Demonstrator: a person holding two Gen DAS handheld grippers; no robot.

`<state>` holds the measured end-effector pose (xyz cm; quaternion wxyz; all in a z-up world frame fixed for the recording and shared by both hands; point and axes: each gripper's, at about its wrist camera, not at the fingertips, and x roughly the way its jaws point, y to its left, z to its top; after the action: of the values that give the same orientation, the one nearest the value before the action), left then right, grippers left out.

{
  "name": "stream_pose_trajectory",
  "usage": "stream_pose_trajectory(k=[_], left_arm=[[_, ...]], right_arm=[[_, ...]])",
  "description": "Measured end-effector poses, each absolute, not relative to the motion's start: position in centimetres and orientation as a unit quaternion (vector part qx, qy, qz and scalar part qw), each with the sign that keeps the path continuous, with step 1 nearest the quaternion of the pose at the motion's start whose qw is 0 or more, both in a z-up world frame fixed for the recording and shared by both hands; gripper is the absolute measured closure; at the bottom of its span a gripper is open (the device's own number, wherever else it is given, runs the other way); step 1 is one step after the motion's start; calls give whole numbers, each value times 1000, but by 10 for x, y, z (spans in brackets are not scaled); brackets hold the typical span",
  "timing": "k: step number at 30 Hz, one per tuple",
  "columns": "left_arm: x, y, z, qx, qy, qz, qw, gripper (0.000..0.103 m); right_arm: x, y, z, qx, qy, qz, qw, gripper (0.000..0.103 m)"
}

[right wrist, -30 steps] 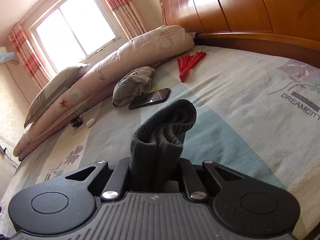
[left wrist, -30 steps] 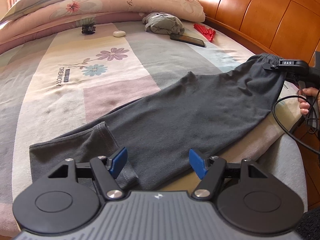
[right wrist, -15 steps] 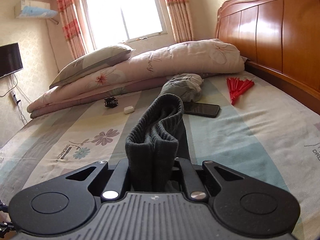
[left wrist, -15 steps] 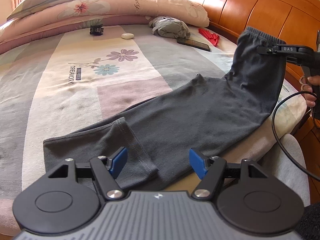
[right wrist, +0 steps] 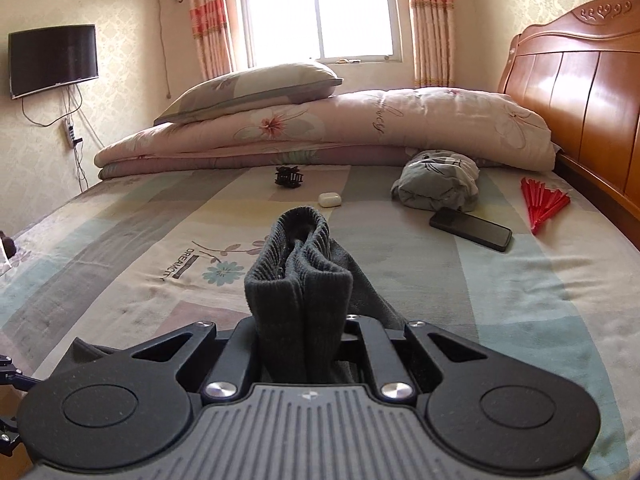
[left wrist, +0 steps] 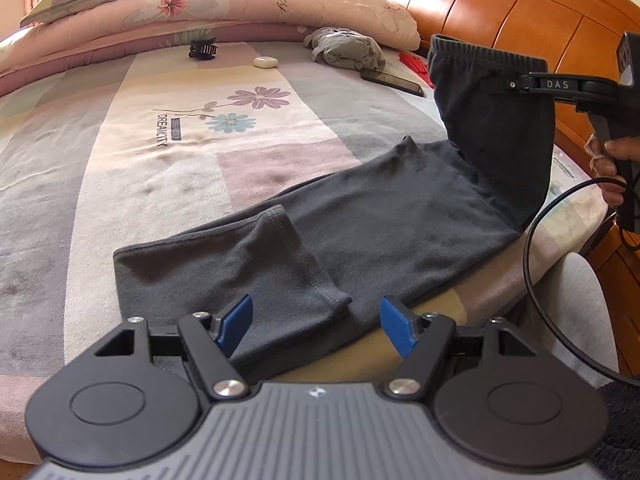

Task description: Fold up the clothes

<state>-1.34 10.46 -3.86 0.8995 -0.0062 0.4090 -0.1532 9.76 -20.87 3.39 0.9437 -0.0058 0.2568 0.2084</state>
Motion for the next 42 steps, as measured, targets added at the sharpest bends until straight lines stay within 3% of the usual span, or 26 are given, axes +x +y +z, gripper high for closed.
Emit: stream_pose_trajectory(k=[11, 42], left_arm=[[-19, 113, -39, -9, 407, -154, 900, 31], [-34, 131, -36, -14, 403, -142, 904, 28]], right_arm=[[82, -148, 37, -71, 253, 253, 931, 92], [61, -65, 41, -127, 258, 331, 899, 92]])
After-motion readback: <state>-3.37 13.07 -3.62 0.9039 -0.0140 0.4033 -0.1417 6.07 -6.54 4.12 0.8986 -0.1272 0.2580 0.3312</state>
